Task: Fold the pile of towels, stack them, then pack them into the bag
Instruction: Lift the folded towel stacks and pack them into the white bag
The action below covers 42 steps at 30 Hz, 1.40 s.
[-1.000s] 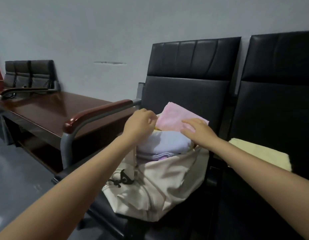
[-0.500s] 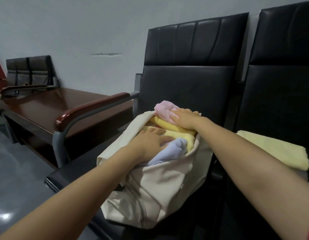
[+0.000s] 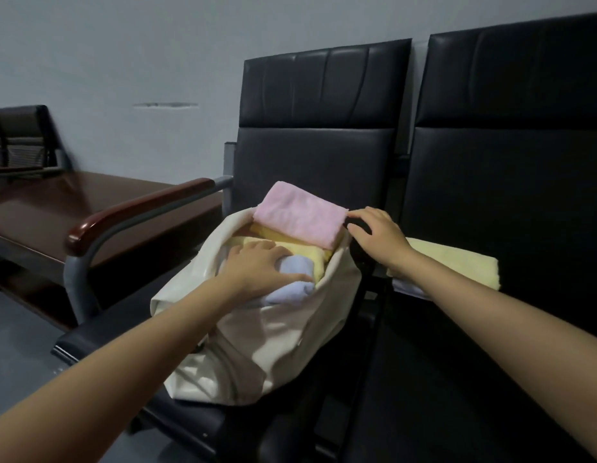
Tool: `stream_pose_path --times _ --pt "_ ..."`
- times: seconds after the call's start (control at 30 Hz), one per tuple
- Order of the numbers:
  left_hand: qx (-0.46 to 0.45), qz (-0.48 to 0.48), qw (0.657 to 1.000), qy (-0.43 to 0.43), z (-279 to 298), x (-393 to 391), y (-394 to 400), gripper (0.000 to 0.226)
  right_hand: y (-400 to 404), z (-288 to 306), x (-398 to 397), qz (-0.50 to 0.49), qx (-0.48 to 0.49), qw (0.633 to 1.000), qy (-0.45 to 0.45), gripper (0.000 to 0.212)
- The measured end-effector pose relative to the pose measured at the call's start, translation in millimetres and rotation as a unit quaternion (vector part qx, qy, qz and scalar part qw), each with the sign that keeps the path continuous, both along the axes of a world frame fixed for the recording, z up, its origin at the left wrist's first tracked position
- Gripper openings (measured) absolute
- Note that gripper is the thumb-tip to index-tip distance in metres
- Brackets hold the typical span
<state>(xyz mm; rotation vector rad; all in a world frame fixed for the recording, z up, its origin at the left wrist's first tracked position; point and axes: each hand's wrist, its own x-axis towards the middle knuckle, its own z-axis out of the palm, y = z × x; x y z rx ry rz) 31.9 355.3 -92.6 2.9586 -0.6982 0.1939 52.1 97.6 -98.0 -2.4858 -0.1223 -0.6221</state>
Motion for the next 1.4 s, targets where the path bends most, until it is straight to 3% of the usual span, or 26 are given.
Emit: stream_pose_path --times 0.1,0.2,0.27,0.37,0.5,0.6,0.7,0.77,0.87,0.93,1.0,1.07,1.17,1.2,1.23,1.33,1.4 --pt "-0.045 0.012 0.998 0.035 15 -3 -14 0.074 -41 -10 -24 -0.035 0.002 0.999 0.023 0.033" --pt "-0.124 -0.020 0.992 -0.020 28 -12 -54 0.054 -91 -17 -47 -0.112 0.034 0.993 0.035 0.031" --pt "-0.180 -0.048 0.982 -0.015 28 -14 -94 0.038 -125 -22 -59 -0.216 0.094 0.971 0.047 0.033" --pt "-0.205 -0.090 0.973 0.048 14 -3 -163 0.039 -166 -29 -71 -0.335 0.202 0.915 0.099 0.043" --pt "-0.241 -0.020 0.955 0.173 -25 27 -234 0.052 -184 -47 -72 -0.285 0.411 0.847 0.182 0.054" --pt "-0.334 0.081 0.895 0.283 -58 52 -263 0.058 -192 -57 -61 -0.234 0.504 0.809 0.194 0.053" --pt "-0.433 0.126 0.821 0.350 -86 78 -280 0.057 -201 -60 -50 -0.216 0.500 0.812 0.210 0.046" --pt "-0.465 0.143 0.808 0.333 -94 83 -285 0.053 -203 -64 -41 -0.207 0.488 0.816 0.229 0.047" --pt "-0.442 0.130 0.847 0.264 -87 76 -282 0.038 -201 -66 -34 -0.230 0.355 0.865 0.269 0.085" --pt "-0.426 0.093 0.875 0.211 -79 69 -279 0.032 -195 -61 -36 -0.253 0.240 0.898 0.268 0.074" --pt "-0.444 0.054 0.874 0.191 -68 58 -278 0.034 -193 -59 -41 -0.246 0.231 0.913 0.229 0.059" --pt "-0.497 0.054 0.834 0.233 -55 55 -279 0.044 -194 -57 -49 -0.226 0.278 0.910 0.211 0.052" --pt "-0.567 0.083 0.713 0.405 -33 44 -274 0.074 -192 -49 -63 -0.205 0.359 0.881 0.227 0.047" --pt "-0.569 0.081 0.688 0.443 -24 38 -270 0.077 -190 -45 -67 -0.202 0.387 0.869 0.234 0.050" --pt "-0.577 0.076 0.669 0.462 -17 32 -265 0.069 -190 -44 -70 -0.205 0.408 0.858 0.234 0.054" --pt "-0.628 0.030 0.617 0.474 18 15 -243 0.019 -189 -51 -71 -0.229 0.413 0.853 0.222 0.059" --pt "-0.671 0.015 0.572 0.471 44 15 -220 0.017 -186 -59 -67 -0.256 0.411 0.847 0.220 0.070"
